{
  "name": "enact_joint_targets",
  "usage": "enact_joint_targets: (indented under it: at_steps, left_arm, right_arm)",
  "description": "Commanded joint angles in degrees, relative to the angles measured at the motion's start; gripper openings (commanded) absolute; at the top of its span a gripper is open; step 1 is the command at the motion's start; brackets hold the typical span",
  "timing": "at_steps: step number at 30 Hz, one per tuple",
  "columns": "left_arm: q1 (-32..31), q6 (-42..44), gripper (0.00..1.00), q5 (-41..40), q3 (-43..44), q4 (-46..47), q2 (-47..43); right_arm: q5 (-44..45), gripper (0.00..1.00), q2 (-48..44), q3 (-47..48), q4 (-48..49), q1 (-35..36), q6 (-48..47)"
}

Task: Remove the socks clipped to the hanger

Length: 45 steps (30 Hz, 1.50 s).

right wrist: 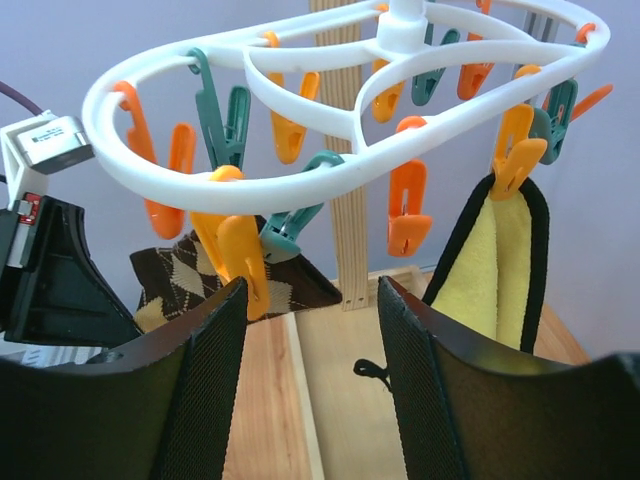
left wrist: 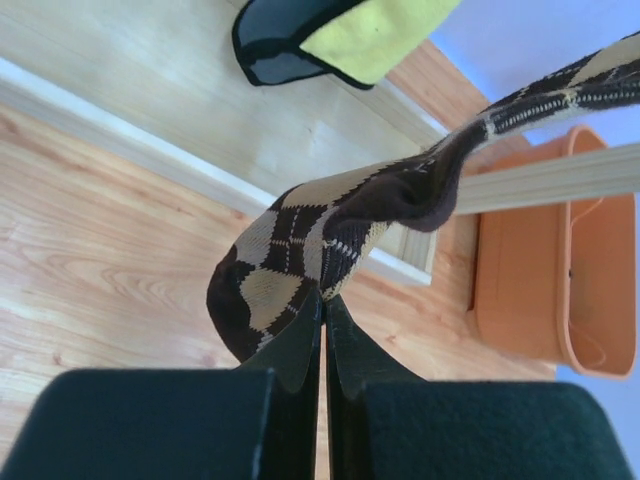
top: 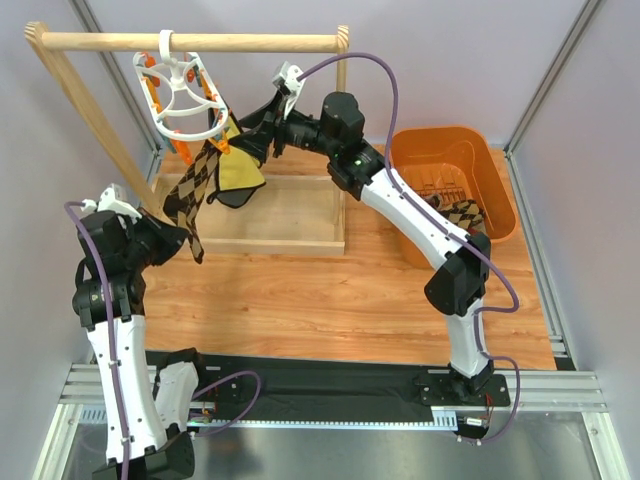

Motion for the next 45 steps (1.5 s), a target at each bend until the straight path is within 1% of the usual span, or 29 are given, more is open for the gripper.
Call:
enact_joint_targets:
  at_steps: [1, 4, 6, 10, 12, 13, 16, 19, 22, 33, 38, 41, 45]
  left_arm:
    - [0.8, -0.9, 0.00, -3.9, 0.6, 2.9, 0.4]
    - [1.2, 0.5, 0.00, -7.0, 1.4, 2.0, 0.9]
    - [1.6, 1.2, 0.00, -7.5, 1.9, 1.6, 1.2]
    - [2.5, 0.8, 0.00, -4.5, 1.7, 2.2, 2.1]
    - [2.4, 0.6, 0.00, -3.0, 1.3, 2.9, 2.3]
    - [2.4, 0.2, 0.00, -1.6, 0.6, 3.3, 2.2]
    - [2.5, -0.3, 0.00, 2.6, -0.9, 5.2, 1.9]
    - [2.4, -0.8, 0.00, 5.1, -2.0, 6.1, 1.5]
    - [2.4, -0.7, 0.00, 6.6, -2.4, 6.2, 1.1]
    - [2.4, -0.1, 0.00, 10.8, -4.3, 6.2, 1.2]
    - [2.5, -0.7, 0.00, 12.0, -5.0, 7.4, 1.5]
    - [2.4, -0.8, 0.00, 12.6, -5.1, 8.0, 2.1]
    - [2.5, -0.6, 0.00, 12.4, -5.3, 8.9, 2.7]
  right_arm:
    - [3.6, 0.56, 1.6, 3.5, 1.7, 1.5, -3.7]
    - [4.7, 0.53, 2.3, 2.6, 3.3, 1.9, -4.3]
    - [5.8, 0.51, 2.4, 1.8, 4.2, 1.9, -4.2]
    - [6.4, 0.51, 3.6, 2.3, 5.3, 1.9, -4.6]
    - [4.5, 0.52, 4.1, 3.0, 5.8, 1.9, -4.5]
    - [1.5, 0.54, 4.3, 3.6, 6.2, 1.9, -4.2]
    - [-3.8, 0.57, 4.7, 4.6, 6.8, 1.9, -2.5]
    - [-5.6, 0.59, 5.7, 5.9, 6.9, 2.0, -1.5]
    - [-6.7, 0.58, 5.9, 5.8, 9.2, 2.1, -0.2]
    - [-8.7, 0.59, 6.8, 8.2, 12.4, 3.3, 0.2]
    - [-9.4, 0.59, 9.8, 13.0, 10.7, 3.3, -0.5]
    - [-10.0, 0.58, 11.4, 15.0, 10.6, 3.3, 0.0]
    - [-8.6, 0.54, 10.8, 13.9, 10.6, 3.3, 0.1]
